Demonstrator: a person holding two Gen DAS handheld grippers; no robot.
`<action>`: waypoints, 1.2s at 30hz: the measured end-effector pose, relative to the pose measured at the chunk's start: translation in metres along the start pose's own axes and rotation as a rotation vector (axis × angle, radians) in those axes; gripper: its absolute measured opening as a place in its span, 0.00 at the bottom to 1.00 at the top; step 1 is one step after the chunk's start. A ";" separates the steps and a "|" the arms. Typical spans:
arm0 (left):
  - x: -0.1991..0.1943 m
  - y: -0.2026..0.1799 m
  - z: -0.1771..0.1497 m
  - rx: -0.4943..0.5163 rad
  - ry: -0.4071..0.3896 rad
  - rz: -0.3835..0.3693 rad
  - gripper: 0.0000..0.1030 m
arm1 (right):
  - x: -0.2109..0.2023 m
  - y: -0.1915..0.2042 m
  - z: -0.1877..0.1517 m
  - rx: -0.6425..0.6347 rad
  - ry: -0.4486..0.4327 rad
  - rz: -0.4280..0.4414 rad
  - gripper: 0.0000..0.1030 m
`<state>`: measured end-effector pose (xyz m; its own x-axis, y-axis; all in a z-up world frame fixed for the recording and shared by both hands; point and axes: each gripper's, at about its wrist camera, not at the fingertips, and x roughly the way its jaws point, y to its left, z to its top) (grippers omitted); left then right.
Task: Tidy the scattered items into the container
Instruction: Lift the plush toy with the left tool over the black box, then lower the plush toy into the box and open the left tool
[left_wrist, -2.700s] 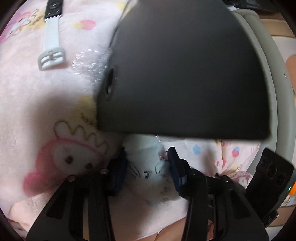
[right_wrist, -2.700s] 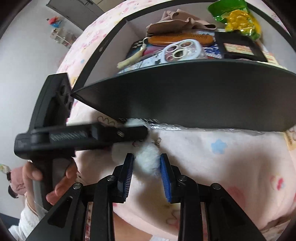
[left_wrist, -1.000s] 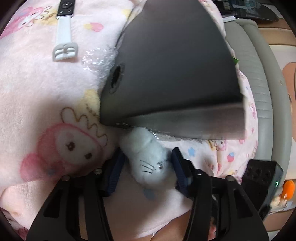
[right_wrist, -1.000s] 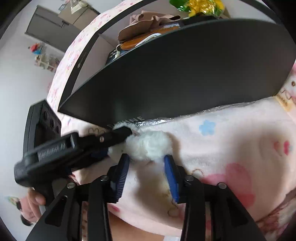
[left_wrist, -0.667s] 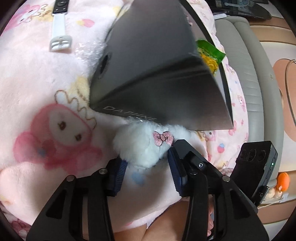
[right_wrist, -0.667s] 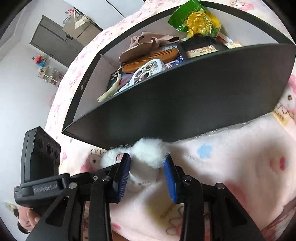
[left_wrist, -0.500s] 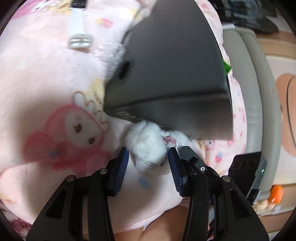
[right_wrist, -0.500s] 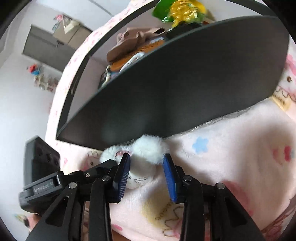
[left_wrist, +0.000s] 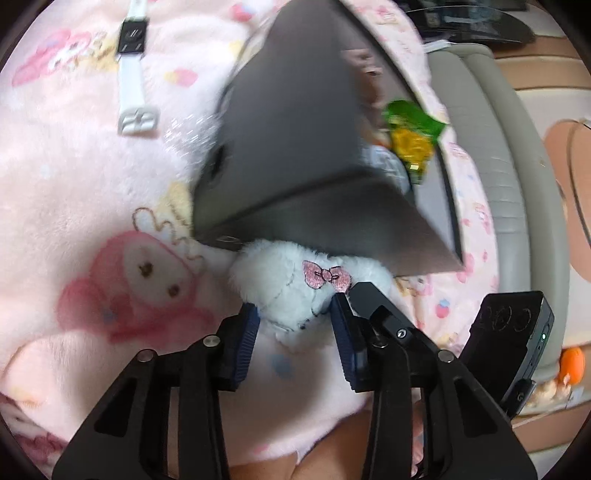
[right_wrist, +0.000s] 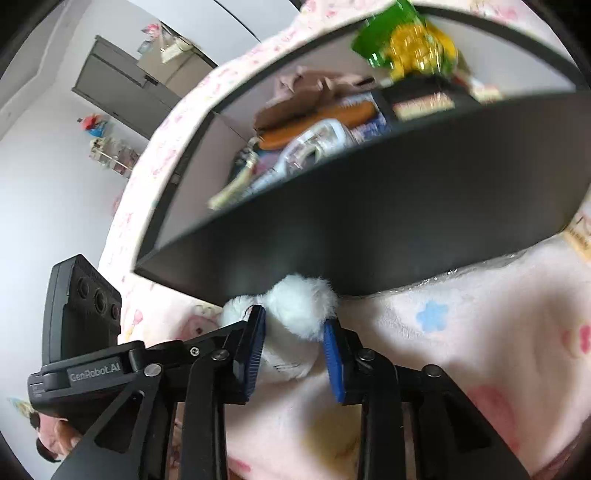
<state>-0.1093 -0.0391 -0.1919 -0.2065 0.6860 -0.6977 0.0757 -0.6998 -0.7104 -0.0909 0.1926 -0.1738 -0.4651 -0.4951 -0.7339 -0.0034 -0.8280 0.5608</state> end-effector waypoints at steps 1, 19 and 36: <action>-0.006 -0.004 -0.002 0.017 -0.008 -0.010 0.37 | -0.009 0.005 0.000 -0.014 -0.017 0.013 0.24; 0.039 -0.146 0.110 0.165 -0.077 0.018 0.36 | -0.036 -0.009 0.138 -0.218 -0.059 -0.010 0.24; 0.088 -0.154 0.122 0.258 -0.001 0.146 0.35 | -0.041 -0.055 0.152 -0.039 -0.048 -0.110 0.23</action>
<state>-0.2582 0.1049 -0.1322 -0.2124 0.5742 -0.7907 -0.1454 -0.8187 -0.5555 -0.2067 0.2981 -0.1163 -0.5058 -0.3882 -0.7703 -0.0229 -0.8866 0.4619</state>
